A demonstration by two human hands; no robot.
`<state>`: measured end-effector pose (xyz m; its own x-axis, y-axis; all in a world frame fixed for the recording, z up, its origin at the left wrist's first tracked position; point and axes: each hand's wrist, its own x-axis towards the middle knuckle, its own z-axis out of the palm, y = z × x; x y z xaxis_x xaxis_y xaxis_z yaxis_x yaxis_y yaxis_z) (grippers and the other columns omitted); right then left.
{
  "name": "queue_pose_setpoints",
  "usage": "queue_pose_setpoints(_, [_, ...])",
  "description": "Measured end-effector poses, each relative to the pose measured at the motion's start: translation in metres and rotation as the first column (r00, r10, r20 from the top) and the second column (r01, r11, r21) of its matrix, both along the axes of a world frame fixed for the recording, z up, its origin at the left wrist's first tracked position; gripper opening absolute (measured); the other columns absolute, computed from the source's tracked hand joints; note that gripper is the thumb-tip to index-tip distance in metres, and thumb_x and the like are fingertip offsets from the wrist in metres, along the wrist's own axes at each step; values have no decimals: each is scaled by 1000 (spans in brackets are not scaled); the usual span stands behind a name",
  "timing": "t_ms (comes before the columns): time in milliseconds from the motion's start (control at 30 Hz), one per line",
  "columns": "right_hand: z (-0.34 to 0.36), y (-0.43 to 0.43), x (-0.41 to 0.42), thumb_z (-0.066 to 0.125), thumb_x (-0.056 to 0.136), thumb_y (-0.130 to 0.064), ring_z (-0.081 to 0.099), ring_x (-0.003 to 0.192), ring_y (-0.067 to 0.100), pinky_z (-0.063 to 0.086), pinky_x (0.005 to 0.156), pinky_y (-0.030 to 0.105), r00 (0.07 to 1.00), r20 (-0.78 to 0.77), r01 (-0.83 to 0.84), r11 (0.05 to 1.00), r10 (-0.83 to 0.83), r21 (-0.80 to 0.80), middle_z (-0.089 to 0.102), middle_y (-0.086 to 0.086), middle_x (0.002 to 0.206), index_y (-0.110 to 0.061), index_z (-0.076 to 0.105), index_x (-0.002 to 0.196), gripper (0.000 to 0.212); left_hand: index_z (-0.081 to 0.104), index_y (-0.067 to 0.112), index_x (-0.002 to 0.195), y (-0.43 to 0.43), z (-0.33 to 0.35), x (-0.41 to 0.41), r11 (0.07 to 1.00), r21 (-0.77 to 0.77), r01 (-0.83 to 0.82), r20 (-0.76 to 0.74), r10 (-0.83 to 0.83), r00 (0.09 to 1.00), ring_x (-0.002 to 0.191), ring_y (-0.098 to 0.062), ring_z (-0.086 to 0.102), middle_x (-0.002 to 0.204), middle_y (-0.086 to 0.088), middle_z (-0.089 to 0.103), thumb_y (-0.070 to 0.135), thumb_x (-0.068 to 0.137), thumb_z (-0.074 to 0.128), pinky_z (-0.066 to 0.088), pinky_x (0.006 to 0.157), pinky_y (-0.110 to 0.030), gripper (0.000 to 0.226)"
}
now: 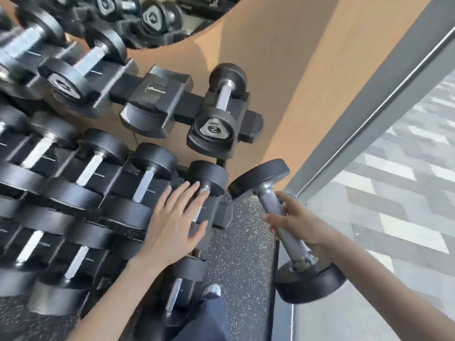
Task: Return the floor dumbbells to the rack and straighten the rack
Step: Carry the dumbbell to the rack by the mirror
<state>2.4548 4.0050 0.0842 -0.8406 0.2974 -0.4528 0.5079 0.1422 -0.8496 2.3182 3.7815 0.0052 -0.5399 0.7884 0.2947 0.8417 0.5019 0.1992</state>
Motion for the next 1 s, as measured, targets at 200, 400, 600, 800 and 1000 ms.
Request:
queue_pose_setpoints(200, [22, 80, -92, 66, 81, 0, 58, 50, -2, 46, 49, 11, 950, -37, -299, 940, 309, 161, 60, -8, 72, -5, 39, 130, 56, 44, 17, 140, 38, 18, -48, 982, -14, -188, -24, 188, 982, 132, -27, 40, 141, -8, 47, 43, 89, 40, 27, 110, -49, 57])
queue_pose_setpoints(400, [56, 137, -182, 71, 76, 2, 56, 54, 1, 45, 53, 13, 772, -61, -585, 745, 633, 320, 64, -10, 62, -6, 60, 106, 33, 40, 18, 142, 70, 24, -66, 926, -37, -375, -42, 374, 927, 135, -25, 36, 145, -6, 43, 47, 90, 38, 22, 113, -47, 60])
queue_pose_setpoints(600, [92, 177, -273, 71, 76, 1, 54, 52, 10, 44, 53, 21, 558, -10, -749, 509, 830, 423, 61, -12, 58, -11, 59, 103, 31, 36, 16, 145, 126, 41, -75, 802, 79, -592, -41, 596, 802, 137, -25, 33, 147, -6, 39, 47, 93, 37, 18, 115, -44, 60])
queue_pose_setpoints(800, [125, 181, -343, 74, 75, -7, 52, 59, 3, 37, 58, 19, 344, 72, -815, 260, 936, 518, 58, -15, 64, -30, 66, 82, 26, 41, 13, 142, 165, 58, -78, 707, 229, -669, -51, 695, 717, 136, -26, 35, 146, -8, 41, 41, 91, 47, 20, 115, -44, 58])
queue_pose_setpoints(1000, [130, 158, -406, 75, 73, -8, 59, 62, -7, 42, 62, 5, 164, 225, -834, 13, 961, 552, 66, -4, 88, -7, 61, 115, 44, 40, 15, 142, 177, 61, -96, 605, 194, -773, -16, 789, 614, 137, -26, 33, 147, -7, 40, 43, 92, 45, 20, 114, -45, 58])
